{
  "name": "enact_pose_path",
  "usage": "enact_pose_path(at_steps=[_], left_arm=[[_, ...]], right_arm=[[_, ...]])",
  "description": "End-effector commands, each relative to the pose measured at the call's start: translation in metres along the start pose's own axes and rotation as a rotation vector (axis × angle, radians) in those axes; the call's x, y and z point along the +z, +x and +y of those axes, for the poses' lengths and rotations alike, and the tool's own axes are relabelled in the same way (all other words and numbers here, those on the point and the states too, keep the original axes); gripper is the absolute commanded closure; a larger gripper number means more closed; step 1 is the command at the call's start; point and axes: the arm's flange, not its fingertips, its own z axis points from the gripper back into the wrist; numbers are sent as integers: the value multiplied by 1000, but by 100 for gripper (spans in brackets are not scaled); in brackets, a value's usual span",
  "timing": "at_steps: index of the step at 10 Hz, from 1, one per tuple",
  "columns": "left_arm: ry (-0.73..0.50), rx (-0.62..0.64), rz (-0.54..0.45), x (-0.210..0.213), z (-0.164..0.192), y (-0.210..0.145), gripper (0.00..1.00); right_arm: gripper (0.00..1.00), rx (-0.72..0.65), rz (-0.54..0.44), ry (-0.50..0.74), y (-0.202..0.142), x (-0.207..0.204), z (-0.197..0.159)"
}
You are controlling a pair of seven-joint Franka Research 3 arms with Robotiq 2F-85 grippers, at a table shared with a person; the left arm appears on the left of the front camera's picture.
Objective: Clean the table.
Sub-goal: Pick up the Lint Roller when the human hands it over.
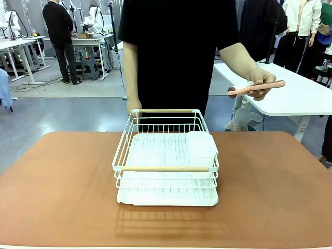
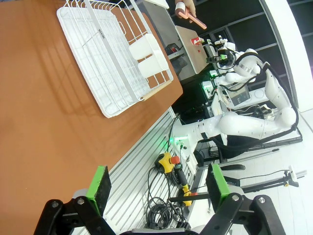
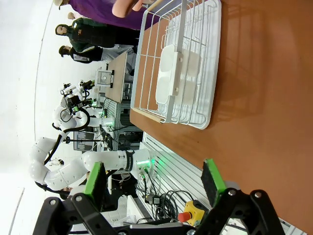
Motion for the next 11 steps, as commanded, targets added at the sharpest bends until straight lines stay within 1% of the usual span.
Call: enact_pose_path(at_steps=[1,2,3,5,6,7,8,9,10,11], left_arm=[[-11,-13,-12,0,-2,-2,0],[-11,-13,-12,0,-2,-2,0],[-11,-13,-12,0,-2,-2,0],[-11,-13,-12,0,-2,-2,0],[-11,-13,-12,0,-2,-2,0],[-11,-13,-12,0,-2,-2,0],[-11,-13,-12,0,-2,-2,0],[-11,-13,-12,0,-2,-2,0],[-11,-13,-12,0,-2,-2,0],[-11,-13,-12,0,-2,-2,0]], right_arm=[[0,-63,-40,-28,2,-11,11],[0,-140,-83,-31,5,-19,22],[0,-191,-150,-84,8,-26,34],[0,-283,-262,-119,22,-35,62],[0,-335,-265,-138,28,-43,75],[0,-379,-284,-195,33,-54,84],[0,-440,-311,-193,36,-65,94],[0,-516,-318,-161,41,-78,98],[0,-555,-340,-136,44,-86,98],[0,-576,-387,-108,48,-92,98]])
